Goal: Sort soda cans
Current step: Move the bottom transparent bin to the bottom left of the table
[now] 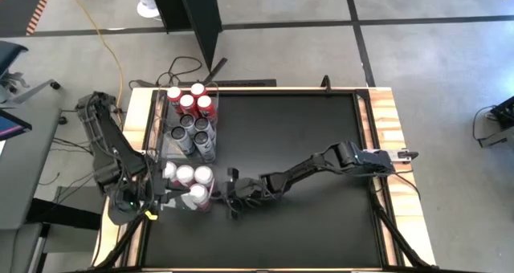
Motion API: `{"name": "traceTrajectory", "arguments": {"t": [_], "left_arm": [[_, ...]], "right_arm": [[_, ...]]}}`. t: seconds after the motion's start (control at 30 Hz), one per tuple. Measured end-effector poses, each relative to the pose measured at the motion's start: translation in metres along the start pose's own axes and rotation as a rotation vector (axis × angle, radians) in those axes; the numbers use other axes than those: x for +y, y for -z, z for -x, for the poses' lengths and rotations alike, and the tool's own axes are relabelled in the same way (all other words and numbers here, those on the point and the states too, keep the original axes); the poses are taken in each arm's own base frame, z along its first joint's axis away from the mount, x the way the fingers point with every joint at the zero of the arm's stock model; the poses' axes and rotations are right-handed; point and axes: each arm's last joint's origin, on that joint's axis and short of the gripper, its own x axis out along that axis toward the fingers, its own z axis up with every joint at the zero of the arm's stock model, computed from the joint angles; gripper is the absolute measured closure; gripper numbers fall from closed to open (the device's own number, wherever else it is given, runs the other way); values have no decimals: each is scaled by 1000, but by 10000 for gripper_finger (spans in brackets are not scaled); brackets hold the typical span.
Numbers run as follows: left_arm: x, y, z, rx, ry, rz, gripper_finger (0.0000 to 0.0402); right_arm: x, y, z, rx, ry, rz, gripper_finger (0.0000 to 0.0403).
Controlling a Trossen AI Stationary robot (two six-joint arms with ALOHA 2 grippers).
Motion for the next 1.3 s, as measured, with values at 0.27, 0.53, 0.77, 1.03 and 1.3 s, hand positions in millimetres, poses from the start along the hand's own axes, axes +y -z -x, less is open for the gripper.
{"name": "traceTrajectory", "arguments": {"t": [0.27,0.53,0.77,1.03,1.3], "left_arm": [[18,24,0,-66,62,43,401],[27,30,2,-111,91,63,401],[27,29,2,-114,97,50,401],[27,29,2,-113,97,46,401],[27,29,2,-113,97,42,401]], "right_arm": [[-9,-2,-2,-13,3,22,396],[-14,3,-3,42,20,-41,396],[-22,6,-4,84,82,-84,397],[-36,7,-6,85,108,-93,397],[-44,6,-7,71,117,-68,397]]}}
